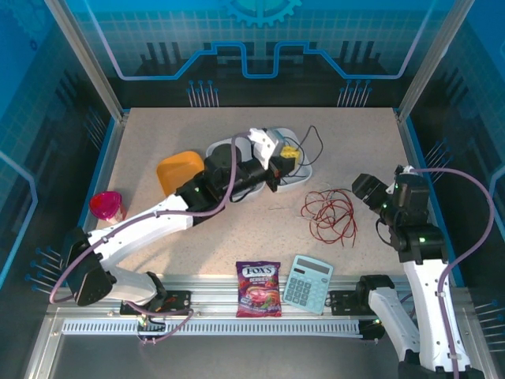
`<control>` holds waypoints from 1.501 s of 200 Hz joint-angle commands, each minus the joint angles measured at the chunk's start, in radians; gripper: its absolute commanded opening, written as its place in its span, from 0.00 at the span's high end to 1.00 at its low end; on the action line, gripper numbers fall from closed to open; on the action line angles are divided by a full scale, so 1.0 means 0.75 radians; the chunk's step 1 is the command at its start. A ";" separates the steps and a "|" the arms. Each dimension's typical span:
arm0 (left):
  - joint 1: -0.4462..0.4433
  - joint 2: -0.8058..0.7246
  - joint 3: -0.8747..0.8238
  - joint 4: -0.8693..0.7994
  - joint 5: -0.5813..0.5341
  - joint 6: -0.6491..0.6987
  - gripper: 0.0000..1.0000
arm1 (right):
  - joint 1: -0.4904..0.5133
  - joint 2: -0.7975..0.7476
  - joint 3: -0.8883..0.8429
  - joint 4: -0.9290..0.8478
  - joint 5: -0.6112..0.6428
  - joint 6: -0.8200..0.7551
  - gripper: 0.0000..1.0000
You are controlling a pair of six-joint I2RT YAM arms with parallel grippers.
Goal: Untangle the cables
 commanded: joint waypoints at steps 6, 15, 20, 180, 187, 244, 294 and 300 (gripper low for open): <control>0.066 0.097 0.111 -0.063 -0.069 -0.121 1.00 | -0.014 0.018 -0.056 0.047 -0.037 0.012 0.21; 0.086 0.137 0.148 -0.095 -0.072 -0.148 1.00 | -0.015 0.025 -0.063 0.052 -0.040 0.012 0.20; 0.099 0.162 0.167 -0.108 -0.071 -0.166 1.00 | -0.015 0.028 -0.065 0.054 -0.042 0.010 0.20; 0.281 0.750 0.495 -0.379 -0.004 -0.494 1.00 | -0.025 0.050 -0.134 0.090 -0.052 -0.021 0.08; 0.283 0.778 0.510 -0.379 -0.002 -0.490 1.00 | -0.025 0.050 -0.137 0.088 -0.052 -0.019 0.08; 0.300 1.031 0.749 -0.518 0.008 -0.446 0.82 | -0.031 0.054 -0.133 0.066 -0.048 -0.022 0.10; 0.298 1.078 0.781 -0.583 -0.047 -0.438 0.48 | -0.036 0.053 -0.151 0.074 -0.058 -0.011 0.11; 0.300 1.076 0.777 -0.588 -0.056 -0.434 0.45 | -0.037 0.054 -0.150 0.076 -0.059 -0.013 0.10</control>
